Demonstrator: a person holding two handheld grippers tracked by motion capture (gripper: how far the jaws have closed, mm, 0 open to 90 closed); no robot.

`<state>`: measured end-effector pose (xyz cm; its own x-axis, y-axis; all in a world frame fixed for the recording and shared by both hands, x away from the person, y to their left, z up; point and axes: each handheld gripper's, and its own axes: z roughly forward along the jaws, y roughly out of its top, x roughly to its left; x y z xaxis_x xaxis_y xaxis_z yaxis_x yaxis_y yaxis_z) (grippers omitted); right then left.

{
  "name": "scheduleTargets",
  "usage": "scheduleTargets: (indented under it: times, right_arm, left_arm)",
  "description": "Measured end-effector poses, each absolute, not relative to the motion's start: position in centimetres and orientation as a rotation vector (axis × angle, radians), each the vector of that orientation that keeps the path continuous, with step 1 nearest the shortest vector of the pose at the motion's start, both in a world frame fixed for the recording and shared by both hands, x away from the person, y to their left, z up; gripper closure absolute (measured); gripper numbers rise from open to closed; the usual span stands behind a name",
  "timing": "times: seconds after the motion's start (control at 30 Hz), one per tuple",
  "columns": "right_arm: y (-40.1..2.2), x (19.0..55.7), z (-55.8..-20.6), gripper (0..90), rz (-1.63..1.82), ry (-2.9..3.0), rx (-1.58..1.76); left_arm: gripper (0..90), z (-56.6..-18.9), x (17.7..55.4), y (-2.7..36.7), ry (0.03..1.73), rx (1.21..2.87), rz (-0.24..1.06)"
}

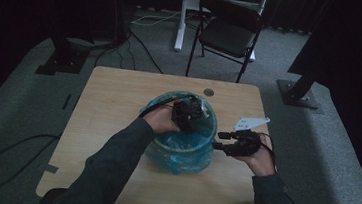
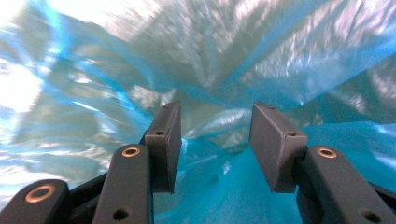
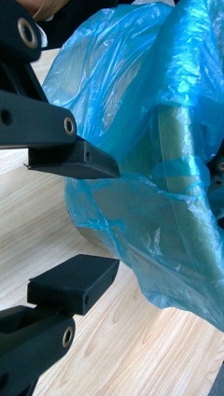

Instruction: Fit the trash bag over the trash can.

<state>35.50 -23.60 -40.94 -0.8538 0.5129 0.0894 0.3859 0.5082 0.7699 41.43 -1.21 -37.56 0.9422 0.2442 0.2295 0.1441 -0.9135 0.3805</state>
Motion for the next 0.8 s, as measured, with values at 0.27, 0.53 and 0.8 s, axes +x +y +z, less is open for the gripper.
scheduleTargets:
  times: [0.27, 0.53, 0.8]
  right_arm:
    - [-24.0, 35.4, -40.7, 49.2, 1.281, 2.574, 0.785]
    - [-24.0, 35.4, -40.7, 49.1, 1.275, 2.577, 0.788]
    - [-24.2, 35.4, -40.6, 49.1, 1.276, 2.568, 0.794]
  left_arm:
    - [53.4, -35.0, 41.4, 1.3, 0.386, 2.557, 0.434]
    - [53.3, -33.2, 41.7, 4.4, 0.483, 2.435, 0.444]
    - [53.4, -33.0, 41.1, 6.5, 0.535, 2.336, 0.464]
